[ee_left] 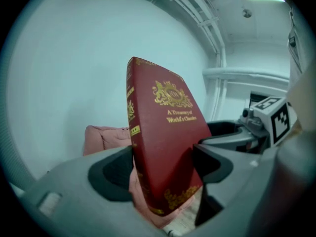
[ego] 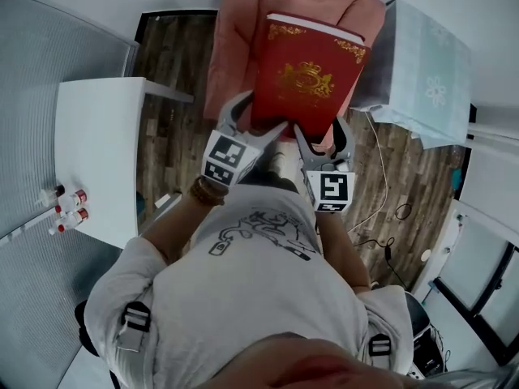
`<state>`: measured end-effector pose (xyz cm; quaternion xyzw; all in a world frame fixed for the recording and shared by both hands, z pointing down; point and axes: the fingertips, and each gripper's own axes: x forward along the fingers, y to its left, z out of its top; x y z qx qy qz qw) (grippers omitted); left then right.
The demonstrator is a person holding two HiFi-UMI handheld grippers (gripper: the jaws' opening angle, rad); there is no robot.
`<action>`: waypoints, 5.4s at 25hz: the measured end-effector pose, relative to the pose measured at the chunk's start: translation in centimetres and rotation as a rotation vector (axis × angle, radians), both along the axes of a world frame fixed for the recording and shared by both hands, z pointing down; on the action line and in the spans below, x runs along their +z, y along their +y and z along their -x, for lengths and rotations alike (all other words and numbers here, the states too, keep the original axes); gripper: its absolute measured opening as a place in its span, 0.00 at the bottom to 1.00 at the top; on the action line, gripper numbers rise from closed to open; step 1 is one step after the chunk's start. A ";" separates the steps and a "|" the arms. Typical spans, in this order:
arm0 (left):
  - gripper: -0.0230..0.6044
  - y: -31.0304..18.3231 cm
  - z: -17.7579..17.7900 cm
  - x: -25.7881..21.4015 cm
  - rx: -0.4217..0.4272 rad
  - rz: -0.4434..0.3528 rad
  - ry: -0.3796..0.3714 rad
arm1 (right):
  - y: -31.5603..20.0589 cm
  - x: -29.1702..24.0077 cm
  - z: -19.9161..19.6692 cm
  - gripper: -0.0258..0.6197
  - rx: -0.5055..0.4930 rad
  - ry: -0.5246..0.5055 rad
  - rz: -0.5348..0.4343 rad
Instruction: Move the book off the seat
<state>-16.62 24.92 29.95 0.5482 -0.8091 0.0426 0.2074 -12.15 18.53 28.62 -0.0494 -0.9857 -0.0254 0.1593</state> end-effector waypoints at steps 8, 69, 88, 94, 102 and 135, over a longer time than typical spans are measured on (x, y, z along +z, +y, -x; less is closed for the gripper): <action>0.63 0.6 -3.6 -4.0 0.028 -0.020 -0.049 | 0.7 -4.1 -3.8 0.57 0.030 -0.051 -0.033; 0.64 -36.3 -55.4 -3.0 1.104 -0.100 0.033 | -28.5 -3.3 -58.5 0.57 1.135 -0.056 -0.098; 0.64 -58.5 -38.4 -4.1 0.902 -0.093 0.071 | -52.4 -4.9 -41.4 0.57 0.937 -0.046 -0.087; 0.64 -62.2 -30.2 -4.3 0.730 -0.093 0.073 | -57.4 -5.4 -33.0 0.57 0.761 -0.058 -0.093; 0.64 -63.0 -19.5 -2.6 0.486 -0.070 0.089 | -60.0 -3.7 -21.8 0.57 0.520 -0.013 -0.064; 0.63 -65.1 -10.7 4.5 -0.001 0.000 0.104 | -65.2 4.0 -10.6 0.57 0.017 0.008 0.040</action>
